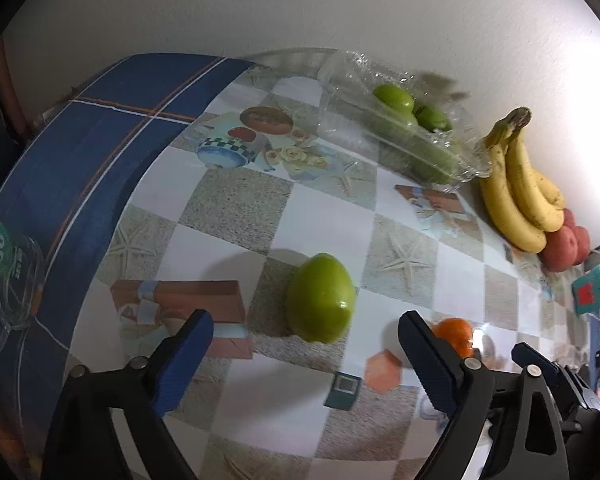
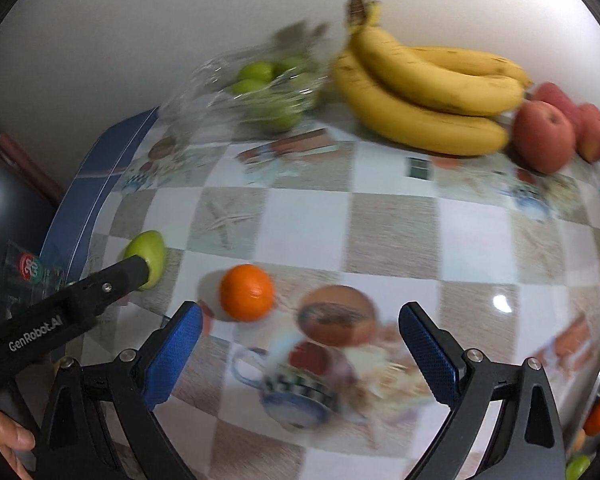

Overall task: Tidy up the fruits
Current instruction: 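Grasp the last tangerine with the right tool while the left tool grasps the green apple, then carry the tangerine and green apple over the basin with both tools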

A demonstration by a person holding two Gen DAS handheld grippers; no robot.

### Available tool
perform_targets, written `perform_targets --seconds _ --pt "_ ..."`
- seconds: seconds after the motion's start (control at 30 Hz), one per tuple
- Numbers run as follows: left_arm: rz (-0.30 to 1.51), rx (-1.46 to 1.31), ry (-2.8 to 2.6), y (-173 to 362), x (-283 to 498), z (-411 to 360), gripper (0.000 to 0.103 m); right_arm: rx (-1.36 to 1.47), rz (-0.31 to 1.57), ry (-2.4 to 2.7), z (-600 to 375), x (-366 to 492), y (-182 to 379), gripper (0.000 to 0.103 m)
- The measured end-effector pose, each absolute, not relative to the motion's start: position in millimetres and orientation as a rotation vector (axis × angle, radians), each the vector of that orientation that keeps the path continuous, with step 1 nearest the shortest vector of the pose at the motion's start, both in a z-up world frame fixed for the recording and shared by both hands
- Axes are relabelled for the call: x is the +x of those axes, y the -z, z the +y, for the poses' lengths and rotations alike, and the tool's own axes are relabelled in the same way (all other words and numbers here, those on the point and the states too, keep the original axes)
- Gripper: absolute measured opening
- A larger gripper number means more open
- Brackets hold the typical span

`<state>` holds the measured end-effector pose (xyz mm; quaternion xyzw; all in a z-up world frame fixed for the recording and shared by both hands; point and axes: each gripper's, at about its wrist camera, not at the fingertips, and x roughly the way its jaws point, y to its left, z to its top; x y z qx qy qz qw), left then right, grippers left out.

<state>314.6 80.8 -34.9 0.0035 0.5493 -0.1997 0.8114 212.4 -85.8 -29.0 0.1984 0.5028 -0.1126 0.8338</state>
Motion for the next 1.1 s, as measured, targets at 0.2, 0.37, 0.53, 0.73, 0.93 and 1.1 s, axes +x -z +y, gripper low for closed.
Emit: perform_targets --seconds 0.2,0.37,0.53,0.73,0.93,1.1 --pt "1.198 0.021 0.436 48 319 78 0.081 0.375 1.097 0.213 -68 232 45 0.082" --pt "1.205 0.004 0.453 53 321 77 0.049 0.372 1.095 0.2 -67 237 49 0.067" --pt "1.212 0.005 0.457 51 320 75 0.042 0.398 1.078 0.183 -69 238 49 0.048" --pt "1.243 -0.022 0.441 48 316 74 0.041 0.417 1.077 0.156 -67 233 44 0.037" --pt "1.273 -0.049 0.455 40 291 60 0.041 0.471 1.064 0.182 -80 207 29 0.037" --pt "1.3 -0.046 0.485 32 261 40 0.041 0.488 1.058 0.232 -98 173 10 0.037"
